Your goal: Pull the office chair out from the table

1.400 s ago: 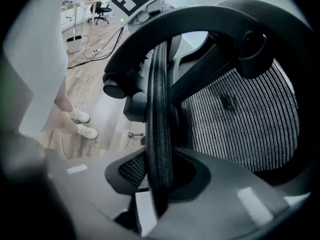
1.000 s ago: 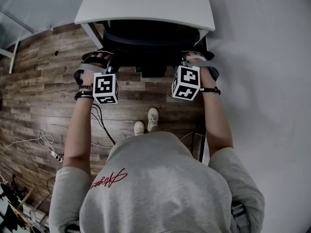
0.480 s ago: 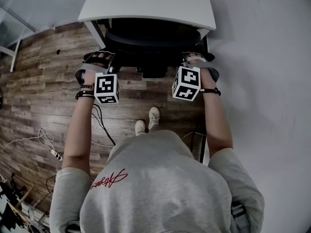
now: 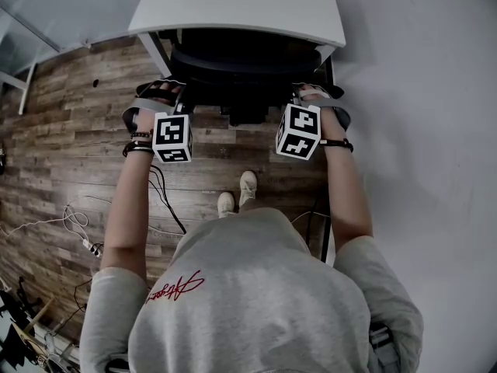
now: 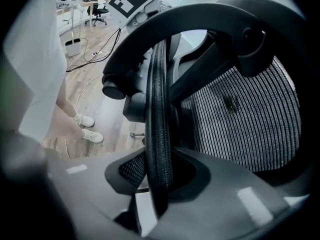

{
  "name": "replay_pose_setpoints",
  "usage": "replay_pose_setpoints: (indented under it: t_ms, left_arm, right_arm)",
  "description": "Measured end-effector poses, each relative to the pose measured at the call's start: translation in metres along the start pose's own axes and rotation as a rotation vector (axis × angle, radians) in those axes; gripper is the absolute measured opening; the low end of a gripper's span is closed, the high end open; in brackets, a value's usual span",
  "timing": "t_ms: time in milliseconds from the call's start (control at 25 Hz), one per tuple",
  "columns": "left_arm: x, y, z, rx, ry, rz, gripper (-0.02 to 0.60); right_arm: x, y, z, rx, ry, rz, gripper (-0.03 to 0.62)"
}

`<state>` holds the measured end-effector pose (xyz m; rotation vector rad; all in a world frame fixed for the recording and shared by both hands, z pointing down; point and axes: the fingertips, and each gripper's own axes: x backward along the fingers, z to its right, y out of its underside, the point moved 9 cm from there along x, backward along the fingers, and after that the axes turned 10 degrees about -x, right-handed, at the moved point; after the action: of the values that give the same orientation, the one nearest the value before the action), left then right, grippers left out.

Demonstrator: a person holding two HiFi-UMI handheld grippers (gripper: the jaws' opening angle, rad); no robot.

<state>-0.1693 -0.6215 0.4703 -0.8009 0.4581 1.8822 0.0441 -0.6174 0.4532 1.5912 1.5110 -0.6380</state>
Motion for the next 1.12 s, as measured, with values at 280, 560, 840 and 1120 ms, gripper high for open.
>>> replay_pose_setpoints:
  t_ms: [280,560,840,1120]
  left_arm:
    - [0.017,-0.001,0.005,-0.003,-0.016,0.014,0.067]
    - [0.021,-0.012,0.018,-0.009,-0.014,0.012,0.067]
    - [0.029,-0.013,0.023,-0.009,-0.012,0.012,0.067]
    - [0.029,-0.011,0.022,-0.014,-0.014,0.005,0.068]
  right_arm:
    - [0.013,-0.008,-0.008,0.001,-0.001,-0.001,0.104]
    - [0.017,0.0,-0.025,-0.006,0.001,0.002,0.103]
    - [0.023,-0.002,-0.031,-0.005,-0.003,0.0,0.104]
    - [0.023,-0.004,-0.032,-0.006,0.003,-0.002,0.103]
